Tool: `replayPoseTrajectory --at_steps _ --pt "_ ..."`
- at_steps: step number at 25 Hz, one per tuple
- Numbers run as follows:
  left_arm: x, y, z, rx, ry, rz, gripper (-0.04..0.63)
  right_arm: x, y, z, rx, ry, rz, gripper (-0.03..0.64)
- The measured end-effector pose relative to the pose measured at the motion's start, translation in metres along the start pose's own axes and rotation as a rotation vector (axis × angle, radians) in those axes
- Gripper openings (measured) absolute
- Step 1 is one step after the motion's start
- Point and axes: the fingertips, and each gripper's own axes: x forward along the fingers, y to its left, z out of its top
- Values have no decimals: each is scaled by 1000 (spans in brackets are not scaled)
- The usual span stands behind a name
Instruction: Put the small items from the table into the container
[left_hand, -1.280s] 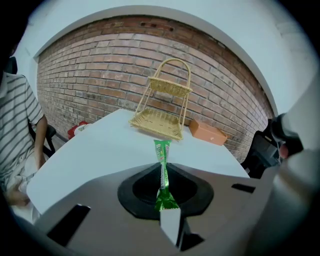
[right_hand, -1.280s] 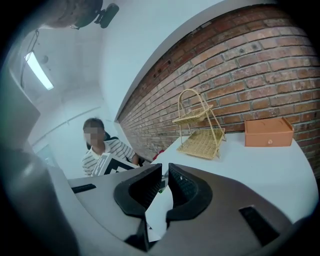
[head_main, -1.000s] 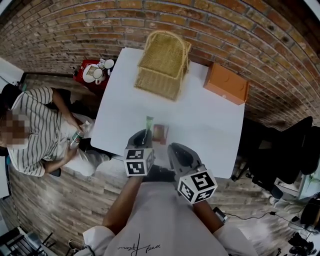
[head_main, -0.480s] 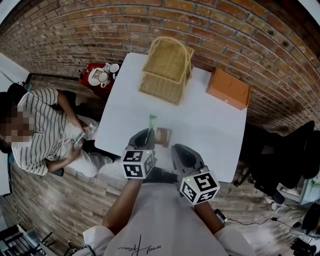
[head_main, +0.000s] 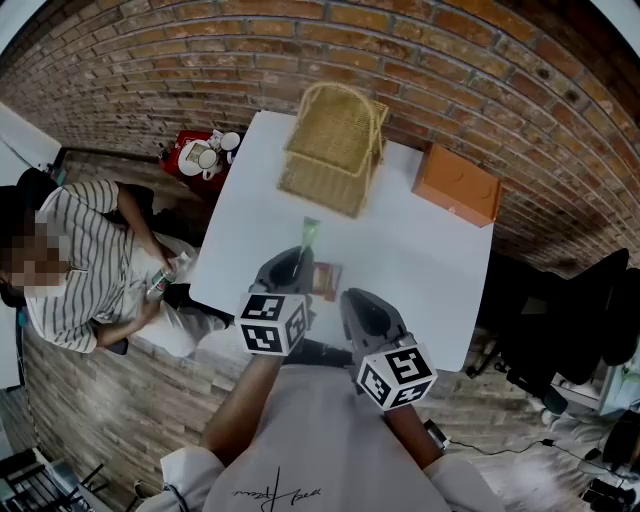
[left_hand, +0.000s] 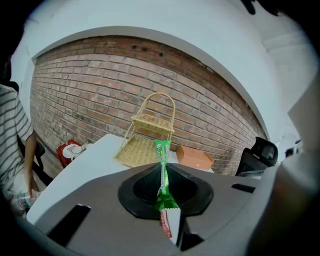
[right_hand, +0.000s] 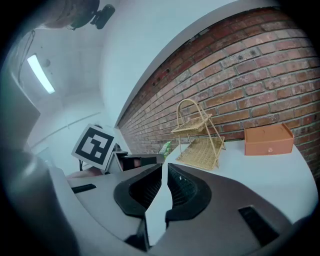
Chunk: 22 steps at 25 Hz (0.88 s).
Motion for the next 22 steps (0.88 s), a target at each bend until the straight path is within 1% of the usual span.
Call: replayPoseTrajectory --at_steps 5,8,9,16,22 --pt "5 -2 15 4 -11 -20 31 7 -3 6 6 -11 0 23" --pt "6 -2 20 -34 -7 -33 31 8 -5 6 32 1 7 23" --pt "7 -1 24 -35 -10 -34 31 11 -6 7 34 2 9 23" --pt "17 3 60 10 -44 -29 29 20 -10 16 24 -5 7 23" --pt "32 10 91 59 -57 -22 29 32 -2 22 1 -5 35 23"
